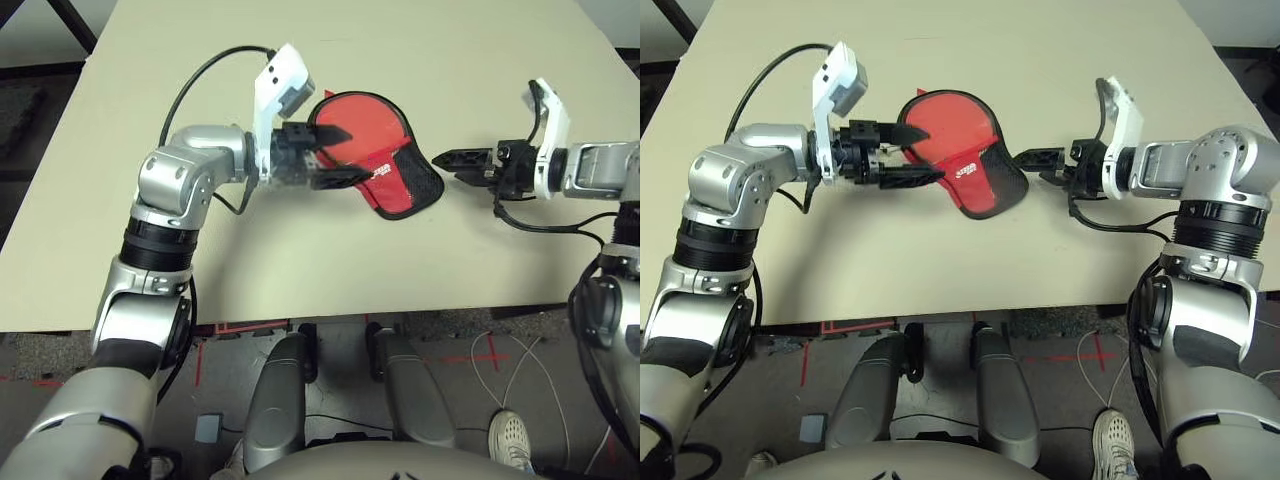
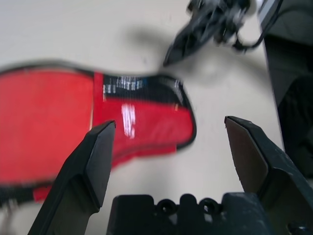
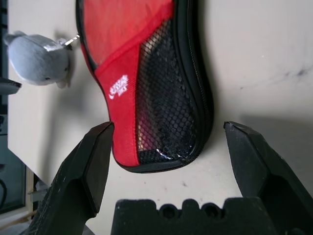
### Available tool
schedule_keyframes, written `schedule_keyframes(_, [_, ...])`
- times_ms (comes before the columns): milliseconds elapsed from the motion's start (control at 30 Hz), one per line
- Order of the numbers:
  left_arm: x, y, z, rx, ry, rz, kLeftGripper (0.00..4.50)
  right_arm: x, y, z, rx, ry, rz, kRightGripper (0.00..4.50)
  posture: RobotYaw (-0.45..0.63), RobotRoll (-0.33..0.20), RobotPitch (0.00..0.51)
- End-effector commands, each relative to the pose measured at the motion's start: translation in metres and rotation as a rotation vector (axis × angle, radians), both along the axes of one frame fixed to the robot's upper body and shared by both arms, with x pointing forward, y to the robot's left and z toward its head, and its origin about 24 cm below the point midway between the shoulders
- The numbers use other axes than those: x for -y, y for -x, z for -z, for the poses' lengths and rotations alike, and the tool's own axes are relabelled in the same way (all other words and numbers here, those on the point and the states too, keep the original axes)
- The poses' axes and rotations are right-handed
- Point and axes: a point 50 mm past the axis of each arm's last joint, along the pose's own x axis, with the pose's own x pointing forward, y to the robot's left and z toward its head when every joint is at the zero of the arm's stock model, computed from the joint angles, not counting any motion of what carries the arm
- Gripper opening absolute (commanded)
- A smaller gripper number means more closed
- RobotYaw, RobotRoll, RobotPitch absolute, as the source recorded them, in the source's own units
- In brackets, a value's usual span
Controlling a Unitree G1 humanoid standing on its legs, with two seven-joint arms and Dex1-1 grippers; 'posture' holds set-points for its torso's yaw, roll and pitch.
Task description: Store the ping-pong paddle in its case and zip it.
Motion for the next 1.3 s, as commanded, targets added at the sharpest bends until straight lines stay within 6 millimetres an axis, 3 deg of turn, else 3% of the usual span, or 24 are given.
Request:
schedule_keyframes(33, [0.004,0.004,0.002,0.021,-0.026,0.023,4.50,-0.004,0.001,0.013,-0.066,0.012,-0.001,4.46,0.06,0.000,0.267])
schedule_keyframes(333, [0.010,0.006,0.006,0.016,-0.016,0.026,4.50,-0.021,-0.002,0.029,-0.118,0.007,-0.012,4.46,0.06,0.000,0.270])
schedule_keyframes(567, [0.015,0.007,0.006,0.013,0.005,0.032,4.50,-0.050,-0.008,0.035,-0.141,-0.092,-0.063,4.46,0.04,0.000,0.282])
schedule_keyframes(833, [0.017,0.007,0.009,0.002,0.010,0.031,4.50,-0.067,-0.014,0.035,-0.183,-0.200,-0.064,4.46,0.05,0.000,0.294])
schedule_keyframes(933, [0.017,0.006,0.007,0.005,0.012,0.025,4.50,-0.069,-0.015,0.036,-0.192,-0.202,-0.063,3.87,0.05,0.000,0.295])
schedule_keyframes(1300, [0.016,0.006,0.009,0.002,0.013,0.008,4.50,-0.063,-0.010,0.043,-0.191,-0.198,-0.043,0.03,0.06,0.000,0.291])
